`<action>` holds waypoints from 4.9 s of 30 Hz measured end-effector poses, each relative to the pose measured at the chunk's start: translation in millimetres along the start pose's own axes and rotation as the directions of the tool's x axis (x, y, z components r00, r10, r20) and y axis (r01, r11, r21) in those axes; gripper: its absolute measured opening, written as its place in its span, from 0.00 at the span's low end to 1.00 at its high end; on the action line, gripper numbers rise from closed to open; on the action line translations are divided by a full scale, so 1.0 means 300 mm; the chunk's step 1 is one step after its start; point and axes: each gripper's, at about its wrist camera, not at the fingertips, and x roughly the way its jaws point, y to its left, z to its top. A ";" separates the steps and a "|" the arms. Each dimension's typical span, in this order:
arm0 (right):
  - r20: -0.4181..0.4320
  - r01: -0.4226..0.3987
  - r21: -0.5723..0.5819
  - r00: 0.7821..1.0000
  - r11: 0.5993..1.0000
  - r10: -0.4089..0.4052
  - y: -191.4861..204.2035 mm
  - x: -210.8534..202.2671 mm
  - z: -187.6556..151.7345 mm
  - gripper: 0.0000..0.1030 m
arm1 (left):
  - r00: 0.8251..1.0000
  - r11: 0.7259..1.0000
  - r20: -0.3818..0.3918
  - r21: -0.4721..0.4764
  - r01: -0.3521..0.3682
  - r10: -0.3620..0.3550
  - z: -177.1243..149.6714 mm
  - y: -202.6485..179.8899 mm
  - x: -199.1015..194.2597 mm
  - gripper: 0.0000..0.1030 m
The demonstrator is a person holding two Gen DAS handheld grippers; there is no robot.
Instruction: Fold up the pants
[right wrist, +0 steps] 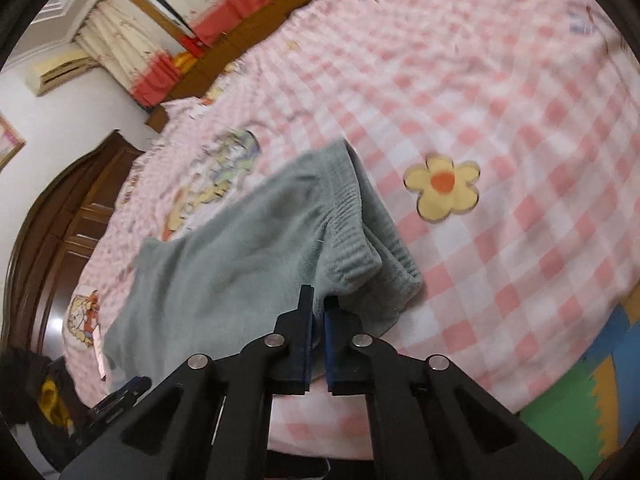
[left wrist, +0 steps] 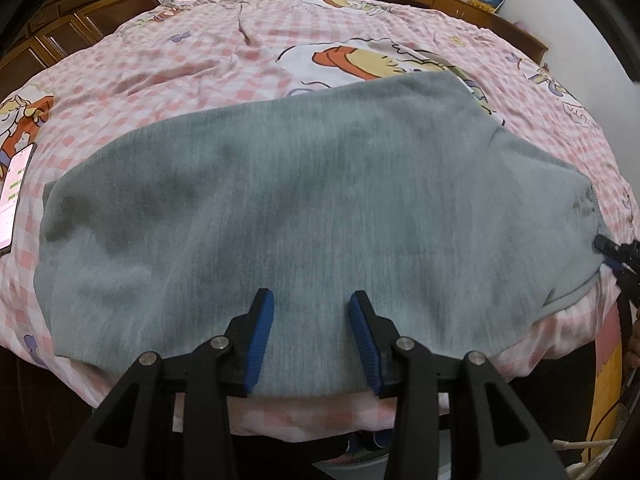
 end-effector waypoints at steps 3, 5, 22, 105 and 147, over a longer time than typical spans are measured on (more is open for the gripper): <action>0.008 -0.028 -0.031 1.000 0.999 0.029 0.000 -0.034 0.004 0.04 | 1.000 1.000 0.001 0.001 0.005 -0.005 -0.002 0.002 0.003 0.41; -0.008 -0.018 -0.034 1.000 0.999 0.017 -0.015 -0.029 -0.001 0.04 | 1.000 1.000 0.000 -0.004 0.008 -0.008 -0.003 0.007 0.003 0.43; 0.025 0.110 -0.105 0.994 0.988 -0.108 -0.075 -0.047 -0.007 0.46 | 1.000 1.000 -0.005 0.015 -0.011 0.011 -0.015 0.006 0.011 0.48; -0.203 0.128 -0.561 0.937 0.818 -0.285 0.466 0.319 -0.283 0.36 | 0.969 0.980 0.246 -0.193 0.041 0.008 0.071 0.648 -0.067 0.03; -0.141 0.148 -0.567 0.952 0.810 -0.272 0.460 0.315 -0.308 0.38 | 0.989 0.953 0.130 -0.302 -0.023 0.064 -0.167 0.676 -0.086 0.34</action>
